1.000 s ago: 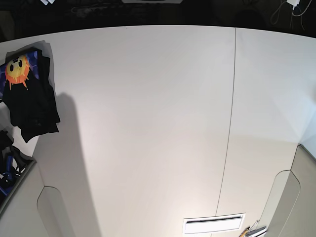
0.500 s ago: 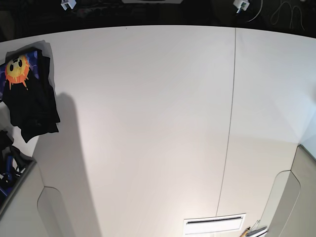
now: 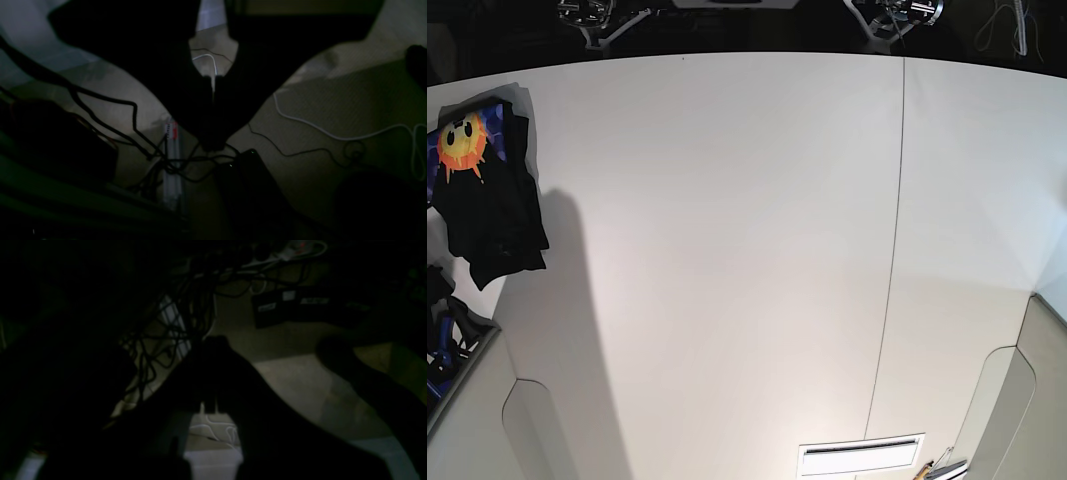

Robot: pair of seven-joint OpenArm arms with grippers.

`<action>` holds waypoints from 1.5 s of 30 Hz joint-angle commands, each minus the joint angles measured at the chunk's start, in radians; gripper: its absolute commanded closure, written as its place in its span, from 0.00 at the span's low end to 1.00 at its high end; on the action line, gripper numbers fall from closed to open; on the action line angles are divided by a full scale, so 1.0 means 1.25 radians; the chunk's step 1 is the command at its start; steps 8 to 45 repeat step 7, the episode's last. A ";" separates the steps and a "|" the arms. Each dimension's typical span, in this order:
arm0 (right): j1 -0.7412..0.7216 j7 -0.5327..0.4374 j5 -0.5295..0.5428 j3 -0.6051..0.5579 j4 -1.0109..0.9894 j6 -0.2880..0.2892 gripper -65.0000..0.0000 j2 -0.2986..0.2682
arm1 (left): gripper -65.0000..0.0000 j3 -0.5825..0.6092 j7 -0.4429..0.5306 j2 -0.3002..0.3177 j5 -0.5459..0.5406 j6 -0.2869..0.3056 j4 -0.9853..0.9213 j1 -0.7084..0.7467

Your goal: Fold the T-shirt properly

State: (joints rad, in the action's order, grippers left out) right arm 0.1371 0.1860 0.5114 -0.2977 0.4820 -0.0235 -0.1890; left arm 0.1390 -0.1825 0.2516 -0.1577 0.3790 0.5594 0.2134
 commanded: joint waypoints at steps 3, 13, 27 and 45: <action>-0.010 -0.002 0.016 0.002 0.003 -0.005 1.00 0.009 | 1.00 0.000 0.006 0.010 -0.002 0.002 0.000 -0.004; -0.010 -0.002 0.025 0.002 0.004 -0.005 1.00 0.022 | 1.00 0.000 0.006 0.009 -0.002 0.002 0.000 -0.009; -0.010 -0.002 0.025 0.002 0.004 -0.005 1.00 0.022 | 1.00 0.000 0.006 0.009 -0.002 0.002 0.000 -0.009; -0.010 -0.002 0.025 0.002 0.004 -0.005 1.00 0.022 | 1.00 0.000 0.006 0.009 -0.002 0.002 0.000 -0.009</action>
